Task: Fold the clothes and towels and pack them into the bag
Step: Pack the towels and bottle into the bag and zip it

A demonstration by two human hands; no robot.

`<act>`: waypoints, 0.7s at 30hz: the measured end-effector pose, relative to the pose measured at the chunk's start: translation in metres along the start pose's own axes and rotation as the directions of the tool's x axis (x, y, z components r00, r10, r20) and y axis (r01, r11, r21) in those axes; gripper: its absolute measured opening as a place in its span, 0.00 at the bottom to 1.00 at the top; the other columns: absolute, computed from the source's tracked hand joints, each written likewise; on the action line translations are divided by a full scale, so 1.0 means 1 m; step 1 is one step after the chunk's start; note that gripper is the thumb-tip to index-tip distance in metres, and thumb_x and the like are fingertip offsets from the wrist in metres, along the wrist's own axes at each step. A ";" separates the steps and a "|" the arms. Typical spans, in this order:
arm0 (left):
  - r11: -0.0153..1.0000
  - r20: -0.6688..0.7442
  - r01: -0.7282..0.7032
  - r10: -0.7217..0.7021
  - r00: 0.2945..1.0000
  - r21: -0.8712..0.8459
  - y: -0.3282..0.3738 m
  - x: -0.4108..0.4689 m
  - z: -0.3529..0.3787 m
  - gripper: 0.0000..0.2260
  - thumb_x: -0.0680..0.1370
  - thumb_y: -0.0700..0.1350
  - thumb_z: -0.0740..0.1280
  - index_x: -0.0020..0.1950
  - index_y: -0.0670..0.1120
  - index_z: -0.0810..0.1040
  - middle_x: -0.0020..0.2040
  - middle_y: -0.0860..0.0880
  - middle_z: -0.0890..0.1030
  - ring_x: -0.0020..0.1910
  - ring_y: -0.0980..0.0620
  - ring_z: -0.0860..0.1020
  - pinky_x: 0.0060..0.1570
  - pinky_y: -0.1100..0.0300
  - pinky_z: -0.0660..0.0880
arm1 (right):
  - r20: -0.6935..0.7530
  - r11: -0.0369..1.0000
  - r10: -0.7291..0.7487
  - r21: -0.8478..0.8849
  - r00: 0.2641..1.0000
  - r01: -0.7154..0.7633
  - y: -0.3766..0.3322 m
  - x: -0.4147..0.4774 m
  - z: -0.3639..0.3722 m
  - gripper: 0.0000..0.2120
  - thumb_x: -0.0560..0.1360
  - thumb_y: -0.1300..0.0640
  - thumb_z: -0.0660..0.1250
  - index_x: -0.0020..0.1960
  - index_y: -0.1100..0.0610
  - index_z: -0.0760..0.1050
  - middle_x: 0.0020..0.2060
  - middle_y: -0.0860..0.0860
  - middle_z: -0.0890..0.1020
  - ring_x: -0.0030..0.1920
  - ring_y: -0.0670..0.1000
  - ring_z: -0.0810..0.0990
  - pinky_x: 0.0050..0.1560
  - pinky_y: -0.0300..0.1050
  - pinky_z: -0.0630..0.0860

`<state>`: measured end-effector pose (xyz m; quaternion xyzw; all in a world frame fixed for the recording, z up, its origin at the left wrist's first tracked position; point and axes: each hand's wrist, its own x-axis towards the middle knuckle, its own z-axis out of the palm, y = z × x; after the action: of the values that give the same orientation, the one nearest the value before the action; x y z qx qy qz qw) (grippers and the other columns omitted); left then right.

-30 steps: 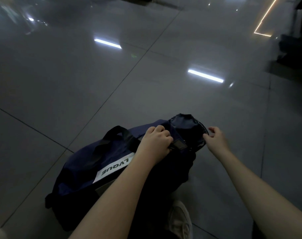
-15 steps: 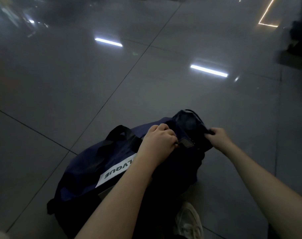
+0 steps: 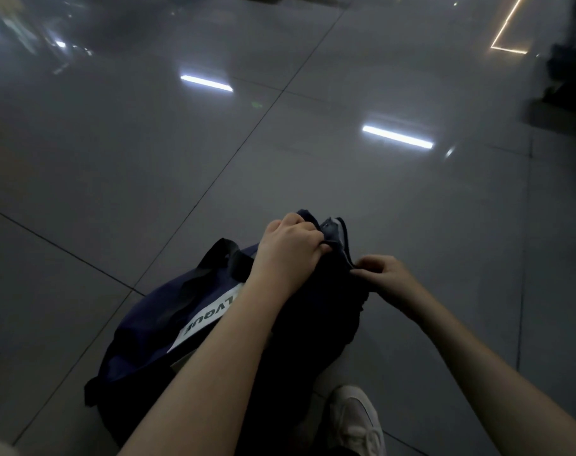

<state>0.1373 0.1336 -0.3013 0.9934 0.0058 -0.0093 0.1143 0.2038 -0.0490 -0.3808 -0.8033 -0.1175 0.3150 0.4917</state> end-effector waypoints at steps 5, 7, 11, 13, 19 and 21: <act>0.988 0.165 0.064 -0.040 0.986 -0.142 -0.004 0.008 -0.010 0.19 0.81 0.58 0.55 0.56 0.50 0.81 0.59 0.54 0.78 0.63 0.51 0.66 0.59 0.55 0.60 | 0.033 0.993 0.103 0.053 0.994 -0.105 0.005 -0.002 0.011 0.12 0.77 0.57 0.64 0.44 0.64 0.80 0.45 0.63 0.82 0.50 0.62 0.81 0.54 0.62 0.76; 0.984 0.192 0.077 -0.045 0.980 -0.162 0.000 0.016 -0.011 0.21 0.81 0.58 0.52 0.58 0.50 0.81 0.63 0.53 0.75 0.66 0.51 0.63 0.63 0.54 0.58 | 0.048 0.992 0.114 0.053 0.992 -0.116 0.009 -0.003 0.014 0.18 0.77 0.54 0.65 0.45 0.71 0.77 0.43 0.69 0.80 0.47 0.67 0.80 0.52 0.67 0.73; 1.000 0.252 0.011 -0.013 0.968 0.011 0.007 0.042 -0.005 0.19 0.81 0.56 0.56 0.68 0.51 0.73 0.72 0.52 0.68 0.72 0.51 0.60 0.69 0.53 0.55 | 0.083 0.993 0.105 0.048 0.991 -0.109 0.007 -0.007 0.026 0.15 0.74 0.53 0.65 0.55 0.64 0.78 0.47 0.60 0.82 0.49 0.58 0.80 0.51 0.57 0.75; 0.994 0.397 0.020 -0.060 0.916 0.103 0.004 0.052 -0.001 0.19 0.79 0.56 0.58 0.68 0.52 0.72 0.68 0.50 0.73 0.69 0.48 0.68 0.65 0.52 0.61 | 0.136 0.993 0.105 0.040 0.985 -0.111 0.012 -0.003 0.035 0.20 0.74 0.56 0.65 0.64 0.61 0.74 0.48 0.54 0.81 0.50 0.53 0.79 0.53 0.53 0.74; 0.962 0.643 0.271 -0.197 0.740 -0.017 -0.016 0.059 0.017 0.17 0.79 0.54 0.58 0.56 0.44 0.78 0.59 0.43 0.78 0.56 0.42 0.76 0.52 0.56 0.71 | 0.280 0.995 0.096 -0.020 0.955 -0.094 0.008 -0.007 0.038 0.34 0.67 0.47 0.61 0.73 0.49 0.58 0.55 0.44 0.74 0.52 0.46 0.76 0.48 0.32 0.72; 0.961 0.698 0.275 -0.176 0.694 -0.031 -0.015 0.063 0.023 0.15 0.79 0.51 0.59 0.55 0.43 0.78 0.58 0.43 0.78 0.55 0.41 0.77 0.54 0.53 0.73 | 0.298 0.995 0.101 -0.021 0.949 -0.099 0.011 -0.008 0.038 0.35 0.69 0.49 0.64 0.75 0.52 0.60 0.64 0.48 0.72 0.62 0.51 0.74 0.58 0.44 0.74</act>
<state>0.1993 0.1437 -0.3282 0.9001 0.0856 -0.3909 0.1721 0.1727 -0.0316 -0.3991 -0.7528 -0.1504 0.4568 0.4494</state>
